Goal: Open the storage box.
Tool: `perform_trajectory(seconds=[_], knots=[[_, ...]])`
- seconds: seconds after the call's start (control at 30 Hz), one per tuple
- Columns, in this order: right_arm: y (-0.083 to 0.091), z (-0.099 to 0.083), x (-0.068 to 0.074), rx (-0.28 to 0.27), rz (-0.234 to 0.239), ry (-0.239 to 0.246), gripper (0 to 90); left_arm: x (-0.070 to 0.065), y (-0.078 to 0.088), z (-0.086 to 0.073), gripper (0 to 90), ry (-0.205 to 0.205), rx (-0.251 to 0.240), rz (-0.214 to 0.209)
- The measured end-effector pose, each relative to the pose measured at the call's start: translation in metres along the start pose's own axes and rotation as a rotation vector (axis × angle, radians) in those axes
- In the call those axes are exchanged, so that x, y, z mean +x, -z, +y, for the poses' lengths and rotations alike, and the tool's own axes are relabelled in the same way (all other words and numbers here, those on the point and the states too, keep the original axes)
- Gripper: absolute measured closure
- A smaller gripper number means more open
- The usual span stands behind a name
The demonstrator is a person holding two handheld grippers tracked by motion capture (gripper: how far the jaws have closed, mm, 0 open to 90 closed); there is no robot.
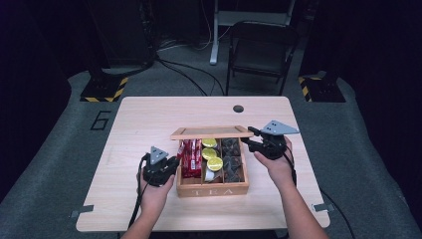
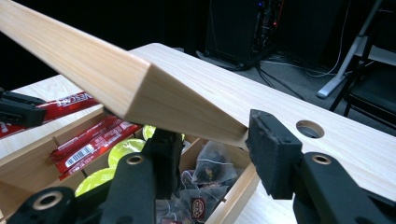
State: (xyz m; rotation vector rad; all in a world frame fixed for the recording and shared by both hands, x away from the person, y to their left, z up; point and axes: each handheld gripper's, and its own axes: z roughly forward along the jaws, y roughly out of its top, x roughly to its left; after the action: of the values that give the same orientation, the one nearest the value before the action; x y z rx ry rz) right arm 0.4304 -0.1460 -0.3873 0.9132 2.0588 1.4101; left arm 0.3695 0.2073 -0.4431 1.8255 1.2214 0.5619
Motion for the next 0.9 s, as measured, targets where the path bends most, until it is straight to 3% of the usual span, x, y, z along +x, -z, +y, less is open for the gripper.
perform_trajectory(seconds=[0.03,0.37,0.4,0.57,0.9], knots=[[0.0,0.0,0.0,-0.001,0.001,0.004,55.1,0.003,0.002,0.0,79.8,-0.01,0.002,0.004],[0.0,0.0,0.001,0.0,-0.003,0.014,55.1,0.02,0.023,-0.013,79.8,0.041,-0.018,0.014],[0.0,0.0,0.001,0.0,-0.004,0.015,55.1,0.021,0.024,-0.015,79.8,0.064,-0.038,0.02],[0.0,-0.001,0.001,0.002,-0.006,0.016,55.1,0.031,0.034,-0.02,79.8,0.071,-0.043,0.039],[0.001,-0.002,0.002,0.003,-0.004,0.017,55.0,0.045,0.039,-0.023,79.8,0.101,-0.053,0.064]])
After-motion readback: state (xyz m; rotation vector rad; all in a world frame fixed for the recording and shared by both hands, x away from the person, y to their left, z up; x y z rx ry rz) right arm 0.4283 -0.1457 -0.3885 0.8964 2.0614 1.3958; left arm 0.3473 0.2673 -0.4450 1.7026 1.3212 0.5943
